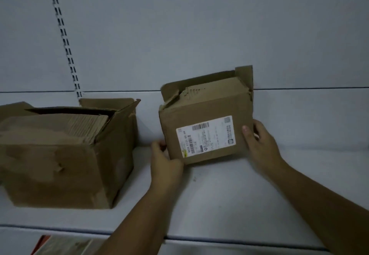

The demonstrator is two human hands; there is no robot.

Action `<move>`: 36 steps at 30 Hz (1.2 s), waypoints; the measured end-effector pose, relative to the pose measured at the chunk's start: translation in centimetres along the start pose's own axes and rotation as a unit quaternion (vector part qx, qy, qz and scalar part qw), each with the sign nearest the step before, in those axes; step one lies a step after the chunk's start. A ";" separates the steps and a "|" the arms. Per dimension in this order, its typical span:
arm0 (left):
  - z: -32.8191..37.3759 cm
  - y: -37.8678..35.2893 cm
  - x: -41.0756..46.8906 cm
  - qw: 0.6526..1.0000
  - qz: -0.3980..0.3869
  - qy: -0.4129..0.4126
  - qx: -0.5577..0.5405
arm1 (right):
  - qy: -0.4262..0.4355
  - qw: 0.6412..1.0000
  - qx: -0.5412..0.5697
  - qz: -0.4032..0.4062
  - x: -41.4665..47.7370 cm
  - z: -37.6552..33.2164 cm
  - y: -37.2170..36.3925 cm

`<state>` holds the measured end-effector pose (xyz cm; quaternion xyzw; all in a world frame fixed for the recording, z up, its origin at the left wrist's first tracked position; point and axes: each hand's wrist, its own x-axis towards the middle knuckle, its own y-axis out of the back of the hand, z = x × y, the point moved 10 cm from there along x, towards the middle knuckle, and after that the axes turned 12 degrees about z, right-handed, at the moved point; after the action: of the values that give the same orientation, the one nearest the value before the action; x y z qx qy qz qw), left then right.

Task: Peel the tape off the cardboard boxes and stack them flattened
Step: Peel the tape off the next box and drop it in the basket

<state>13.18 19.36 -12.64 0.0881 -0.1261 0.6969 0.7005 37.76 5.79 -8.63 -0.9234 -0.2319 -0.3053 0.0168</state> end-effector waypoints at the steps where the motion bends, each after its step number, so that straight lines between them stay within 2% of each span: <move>1: 0.2 -1.0 -0.5 0.999 -0.045 -0.002 -0.016 | -0.007 1.000 0.007 0.015 0.2 0.0 0.5; 4: 0.7 -2.9 -1.8 0.990 -0.134 -0.006 -0.044 | -0.007 0.999 -0.015 0.047 0.5 -0.4 2.2; 8: 2.8 -2.7 -3.0 0.983 -0.163 -0.038 -0.072 | -0.004 0.997 -0.063 0.032 1.1 -2.6 4.5; 12: 8.9 -0.7 -4.0 0.982 -0.100 -0.146 -0.062 | -0.043 0.994 -0.095 -0.022 3.3 -7.6 7.9; 16: 18.1 1.2 -3.7 0.972 -0.023 -0.214 -0.093 | -0.112 0.974 -0.134 -0.144 3.4 -12.1 10.1; 19: 24.4 0.2 -1.7 0.967 0.012 -0.252 0.023 | -0.143 0.954 -0.122 -0.233 1.5 -13.7 10.4; 22: 26.1 -3.8 1.4 0.954 -0.058 -0.222 0.194 | -0.200 0.920 -0.052 -0.333 -1.9 -13.4 9.3; 25: 22.3 -8.4 2.4 0.903 -0.161 -0.174 0.358 | -0.250 0.883 0.027 -0.395 -5.6 -11.3 7.9; 29: 13.7 -13.1 1.0 0.774 -0.271 -0.188 0.541 | -0.262 0.886 0.023 -0.382 -8.6 -7.0 7.8; 31: 11.4 -14.2 0.2 0.741 -0.308 -0.187 0.566 | -0.194 0.921 -0.026 -0.337 -7.9 -6.0 8.7; 33: 11.3 -14.7 0.3 0.748 -0.309 -0.187 0.557 | -0.040 0.956 -0.117 -0.266 -6.5 -6.6 10.0; 36: 11.6 -15.4 0.3 0.757 -0.299 -0.191 0.549 | 0.202 0.951 -0.169 -0.161 -6.5 -9.3 11.3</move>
<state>27.98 15.97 -0.70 0.6219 0.1801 0.3701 0.6662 32.97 -8.67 -3.59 -0.7819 -0.3145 -0.5192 -0.1423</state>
